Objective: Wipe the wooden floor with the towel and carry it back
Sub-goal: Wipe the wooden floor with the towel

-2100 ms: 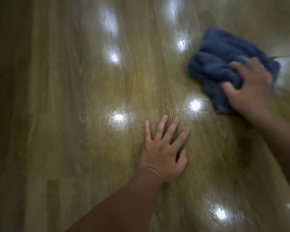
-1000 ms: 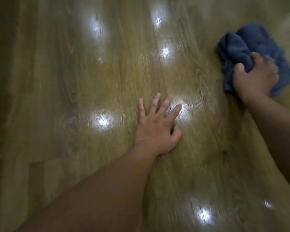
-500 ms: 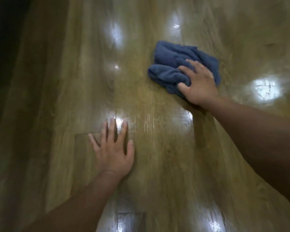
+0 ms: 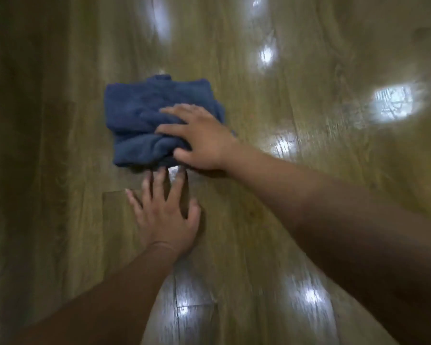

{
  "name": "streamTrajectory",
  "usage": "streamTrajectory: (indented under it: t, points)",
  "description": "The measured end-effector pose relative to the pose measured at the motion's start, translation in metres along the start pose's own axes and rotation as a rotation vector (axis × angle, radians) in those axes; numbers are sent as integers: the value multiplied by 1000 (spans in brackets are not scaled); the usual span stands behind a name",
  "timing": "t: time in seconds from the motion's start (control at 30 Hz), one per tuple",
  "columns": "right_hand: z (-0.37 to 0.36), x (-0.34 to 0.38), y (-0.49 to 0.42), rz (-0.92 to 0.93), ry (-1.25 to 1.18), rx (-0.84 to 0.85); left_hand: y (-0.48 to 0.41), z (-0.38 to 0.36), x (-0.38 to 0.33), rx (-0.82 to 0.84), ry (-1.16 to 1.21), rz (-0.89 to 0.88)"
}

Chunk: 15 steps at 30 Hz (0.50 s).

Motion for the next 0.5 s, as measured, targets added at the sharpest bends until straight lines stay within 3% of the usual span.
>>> streamTrajectory:
  t: [0.07, 0.13, 0.23, 0.33, 0.43, 0.5]
  points:
    - [27, -51, 62, -83, -19, -99, 0, 0, -1, 32, 9, 3]
    - [67, -118, 138, -288, 30, -174, 0, -1, -2, 49, -7, 9]
    - [132, -195, 249, -826, 114, -322, -1, -1, -1, 45, 39, 15]
    - [145, -214, 273, -1297, 101, -534, -1, 0, -2, 29, 48, 17]
    - [113, -168, 214, -1461, 100, -599, -1, 1, -4, 4, 58, 7]
    - [73, -102, 166, -1277, 102, -542, -2, 1, -4, 7, 61, 11]
Point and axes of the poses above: each hand's wrist, its own y-axis away from the middle knuckle, its own z-axis out of the back of the hand, x = y × z, the point moved 2 cm from there along -y, towards the middle knuckle, and after that the axes turned 1 degree about -y, right-handed, at the moved point
